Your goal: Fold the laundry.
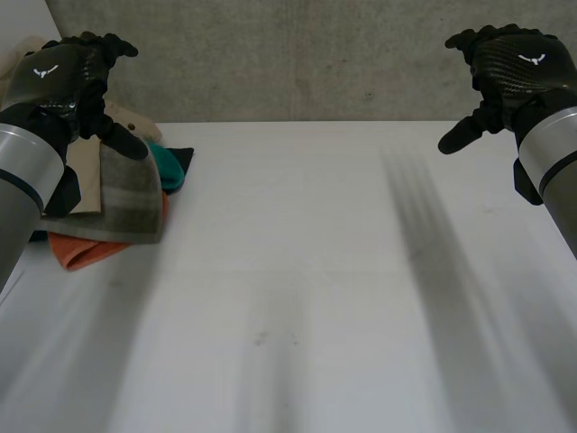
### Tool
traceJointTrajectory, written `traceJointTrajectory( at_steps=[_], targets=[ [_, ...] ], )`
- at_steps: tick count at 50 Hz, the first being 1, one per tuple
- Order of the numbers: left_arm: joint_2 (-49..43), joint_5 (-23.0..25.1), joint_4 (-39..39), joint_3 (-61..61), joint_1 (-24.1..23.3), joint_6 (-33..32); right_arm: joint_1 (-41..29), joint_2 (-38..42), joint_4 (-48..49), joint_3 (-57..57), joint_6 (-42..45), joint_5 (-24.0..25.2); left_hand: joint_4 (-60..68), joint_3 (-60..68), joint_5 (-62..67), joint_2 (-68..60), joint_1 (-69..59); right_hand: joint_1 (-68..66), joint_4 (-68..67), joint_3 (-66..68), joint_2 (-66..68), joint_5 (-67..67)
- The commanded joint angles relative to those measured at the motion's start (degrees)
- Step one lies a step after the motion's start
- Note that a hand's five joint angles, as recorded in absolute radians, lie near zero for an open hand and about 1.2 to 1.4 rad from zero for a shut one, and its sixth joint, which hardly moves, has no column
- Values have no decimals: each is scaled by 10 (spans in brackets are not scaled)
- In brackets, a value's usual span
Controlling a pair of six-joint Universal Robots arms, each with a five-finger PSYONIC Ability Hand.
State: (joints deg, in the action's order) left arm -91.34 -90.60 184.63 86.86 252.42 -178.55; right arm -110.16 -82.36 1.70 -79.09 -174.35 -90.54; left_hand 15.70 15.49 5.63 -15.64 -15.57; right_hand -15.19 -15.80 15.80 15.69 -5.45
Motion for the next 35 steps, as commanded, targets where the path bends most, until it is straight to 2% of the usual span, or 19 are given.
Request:
traceJointTrajectory(
  at_steps=[1,13,17,18,21,22,25,28,31,35],
  targets=[
    [1,2,1,0,0,0,4,0,0,-1,0,56,-57,-55,-56,56,56,52,58,-58,-57,55],
    [-2,-1,3,-13,4,-3,4,3,0,-3,0,55,-57,-54,-56,56,55,52,58,-58,-57,55],
    [-19,-5,17,-47,30,-24,5,4,0,-3,0,55,-52,-49,-51,51,50,52,58,-58,-57,55],
    [-44,-5,23,-61,56,-48,5,4,0,-3,0,55,-52,-49,-51,51,50,52,58,-58,-57,55],
    [-93,-5,30,-87,93,-103,5,4,-1,-3,0,56,-53,-51,-52,53,52,52,58,-58,-57,55],
    [-126,-5,36,-107,109,-145,4,5,-1,-3,1,56,-53,-51,-52,53,52,52,58,-58,-57,55],
    [-199,-6,69,-153,139,-225,4,11,0,-3,1,57,-55,-53,-54,54,54,52,58,-58,-57,55],
    [-258,-8,101,-193,149,-277,4,18,-1,-3,1,58,-55,-53,-54,54,54,52,58,-58,-57,55],
    [-356,-5,156,-251,176,-359,1,23,-1,-3,2,58,-55,-53,-54,54,54,52,58,-58,-57,55],
    [-432,-1,215,-294,213,-407,-1,33,-1,-3,2,61,-55,-53,-54,54,54,52,58,-58,-57,55]
  ],
)
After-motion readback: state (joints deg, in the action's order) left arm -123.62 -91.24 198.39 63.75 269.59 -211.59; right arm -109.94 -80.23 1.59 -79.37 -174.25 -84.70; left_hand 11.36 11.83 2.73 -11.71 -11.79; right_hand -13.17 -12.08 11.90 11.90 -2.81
